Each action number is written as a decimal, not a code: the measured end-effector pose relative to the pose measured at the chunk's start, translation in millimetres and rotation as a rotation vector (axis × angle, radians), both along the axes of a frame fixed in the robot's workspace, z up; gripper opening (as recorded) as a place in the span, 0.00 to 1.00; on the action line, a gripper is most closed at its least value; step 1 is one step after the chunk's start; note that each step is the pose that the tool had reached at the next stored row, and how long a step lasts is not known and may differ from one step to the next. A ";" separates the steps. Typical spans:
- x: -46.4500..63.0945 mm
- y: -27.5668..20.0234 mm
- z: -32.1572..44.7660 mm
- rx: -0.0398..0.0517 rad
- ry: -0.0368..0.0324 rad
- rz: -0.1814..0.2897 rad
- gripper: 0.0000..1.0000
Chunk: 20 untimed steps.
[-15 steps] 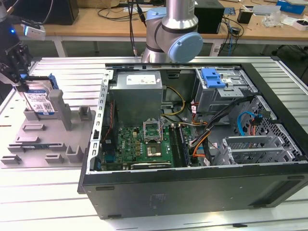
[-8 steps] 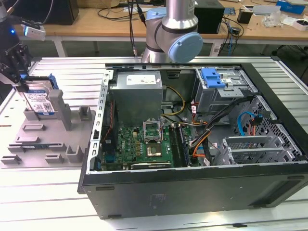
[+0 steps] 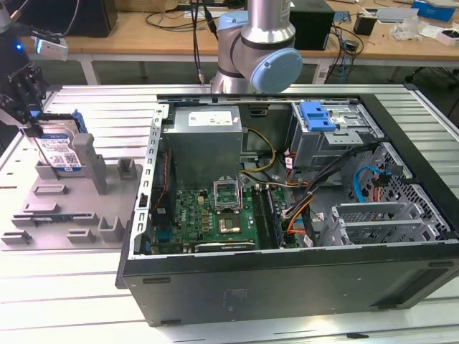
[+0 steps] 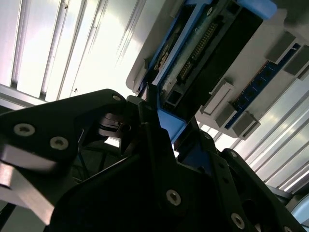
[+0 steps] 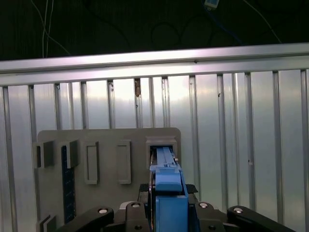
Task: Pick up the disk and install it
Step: 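Pick up the disk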
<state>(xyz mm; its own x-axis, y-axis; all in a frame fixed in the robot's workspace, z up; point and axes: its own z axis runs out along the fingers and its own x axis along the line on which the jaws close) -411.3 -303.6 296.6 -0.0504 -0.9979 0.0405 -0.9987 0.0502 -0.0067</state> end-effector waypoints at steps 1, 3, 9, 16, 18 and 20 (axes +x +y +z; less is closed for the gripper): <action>0.0 0.0 0.4 0.0000 -0.0003 0.000 0.37; 0.0 0.0 4.3 -0.0001 0.0001 0.000 0.37; 0.0 0.0 27.1 -0.0011 -0.0003 0.000 0.37; 0.0 0.1 49.7 -0.0011 -0.0017 0.000 0.37; 0.0 0.1 54.2 -0.0011 -0.0020 0.000 0.37; 0.0 0.1 60.0 -0.0011 -0.0020 0.000 0.37</action>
